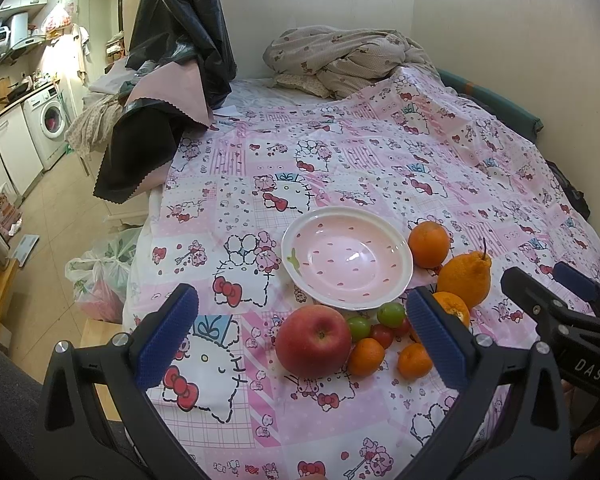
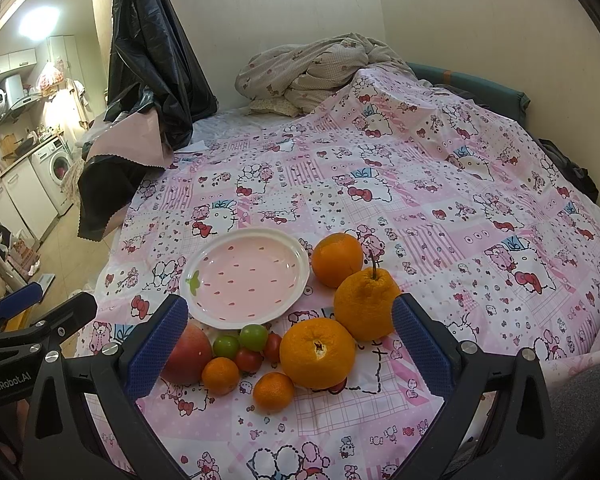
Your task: Organize fruits
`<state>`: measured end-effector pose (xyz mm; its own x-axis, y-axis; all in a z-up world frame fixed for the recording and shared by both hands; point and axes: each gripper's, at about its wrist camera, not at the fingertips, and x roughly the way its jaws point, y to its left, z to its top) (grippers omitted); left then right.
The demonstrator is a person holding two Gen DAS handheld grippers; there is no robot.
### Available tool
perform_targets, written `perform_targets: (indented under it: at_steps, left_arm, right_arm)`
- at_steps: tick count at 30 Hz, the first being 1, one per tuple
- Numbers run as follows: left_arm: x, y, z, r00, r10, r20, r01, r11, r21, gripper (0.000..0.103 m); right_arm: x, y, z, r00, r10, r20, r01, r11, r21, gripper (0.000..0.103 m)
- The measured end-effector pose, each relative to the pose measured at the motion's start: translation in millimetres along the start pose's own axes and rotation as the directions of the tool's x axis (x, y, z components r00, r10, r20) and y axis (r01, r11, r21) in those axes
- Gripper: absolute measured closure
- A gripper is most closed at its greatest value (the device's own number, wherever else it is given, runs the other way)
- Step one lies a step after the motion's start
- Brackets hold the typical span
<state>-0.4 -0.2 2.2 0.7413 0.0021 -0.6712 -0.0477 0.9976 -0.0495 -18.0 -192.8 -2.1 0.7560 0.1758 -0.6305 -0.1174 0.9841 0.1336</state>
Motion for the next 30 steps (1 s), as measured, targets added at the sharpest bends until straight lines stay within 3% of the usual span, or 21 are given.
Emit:
perform_targets:
  at_steps: [30]
  left_arm:
    - [0.3,1.6,-2.8,1.0,0.003,-0.006,-0.003,1.0,-0.004,0.0]
  right_arm:
    - [2.0,0.7,-2.3,1.0,-0.008,-0.001,0.008,1.0,0.001,0.0]
